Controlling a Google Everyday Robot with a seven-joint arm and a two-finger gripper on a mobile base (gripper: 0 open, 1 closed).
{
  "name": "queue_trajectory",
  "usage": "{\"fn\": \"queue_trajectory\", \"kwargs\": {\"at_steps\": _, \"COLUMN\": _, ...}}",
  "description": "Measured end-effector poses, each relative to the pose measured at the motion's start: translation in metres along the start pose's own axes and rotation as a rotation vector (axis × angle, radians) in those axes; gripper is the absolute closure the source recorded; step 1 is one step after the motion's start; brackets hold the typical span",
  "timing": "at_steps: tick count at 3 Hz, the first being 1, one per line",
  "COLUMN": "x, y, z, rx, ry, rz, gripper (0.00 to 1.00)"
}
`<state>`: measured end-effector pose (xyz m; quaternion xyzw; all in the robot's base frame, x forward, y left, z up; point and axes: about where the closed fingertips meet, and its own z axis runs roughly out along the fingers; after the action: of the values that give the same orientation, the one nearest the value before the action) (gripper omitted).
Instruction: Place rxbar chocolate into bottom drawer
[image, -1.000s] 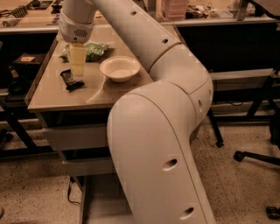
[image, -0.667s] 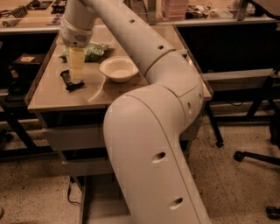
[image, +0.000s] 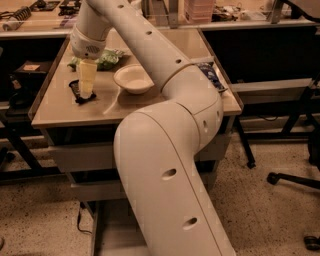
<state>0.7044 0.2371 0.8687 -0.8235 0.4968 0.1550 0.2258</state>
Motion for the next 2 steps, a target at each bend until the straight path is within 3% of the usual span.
{"fn": "queue_trajectory", "kwargs": {"at_steps": 2, "x": 0.02, "y": -0.007, "z": 0.025, "rx": -0.017, "ry": -0.046, "rz": 0.05, "gripper": 0.0}}
